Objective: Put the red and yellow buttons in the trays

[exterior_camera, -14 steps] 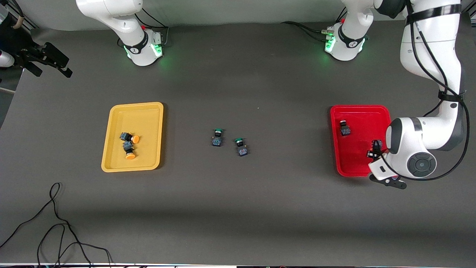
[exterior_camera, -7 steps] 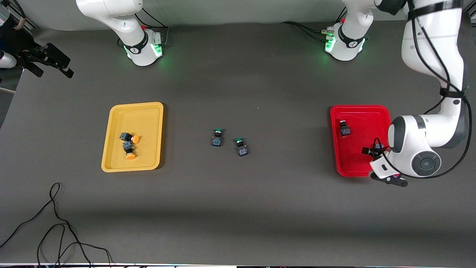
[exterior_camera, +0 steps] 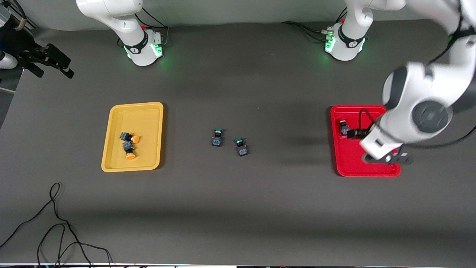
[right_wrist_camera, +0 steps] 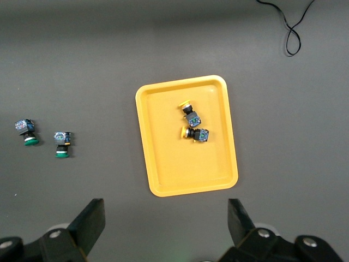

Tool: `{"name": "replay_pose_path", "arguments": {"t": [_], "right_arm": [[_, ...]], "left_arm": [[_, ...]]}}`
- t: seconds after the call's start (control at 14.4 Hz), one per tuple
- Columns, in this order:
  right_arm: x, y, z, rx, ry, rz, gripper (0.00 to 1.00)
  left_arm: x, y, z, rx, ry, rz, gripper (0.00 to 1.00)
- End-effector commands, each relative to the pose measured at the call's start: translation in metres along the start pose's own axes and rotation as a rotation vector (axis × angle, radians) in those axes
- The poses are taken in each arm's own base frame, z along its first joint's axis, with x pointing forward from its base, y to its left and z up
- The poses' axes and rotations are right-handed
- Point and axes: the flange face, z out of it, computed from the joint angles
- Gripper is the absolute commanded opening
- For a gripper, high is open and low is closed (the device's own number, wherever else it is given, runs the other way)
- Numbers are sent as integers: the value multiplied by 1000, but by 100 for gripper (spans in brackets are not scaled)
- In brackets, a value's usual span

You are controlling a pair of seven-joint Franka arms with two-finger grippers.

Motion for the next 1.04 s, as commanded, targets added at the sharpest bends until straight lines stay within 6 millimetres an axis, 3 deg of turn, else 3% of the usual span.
{"name": "replay_pose_path", "arguments": {"t": [0.0, 0.35, 0.97], "right_arm": [[-4, -2, -6, 7, -6, -25, 100], [1, -3, -3, 18, -14, -11, 100], [6, -1, 2, 21, -17, -5, 100]], "left_arm": [[-36, -31, -47, -41, 49, -54, 100], [-54, -74, -78, -49, 91, -96, 100], [-66, -83, -106, -13, 144, -81, 100]]}}
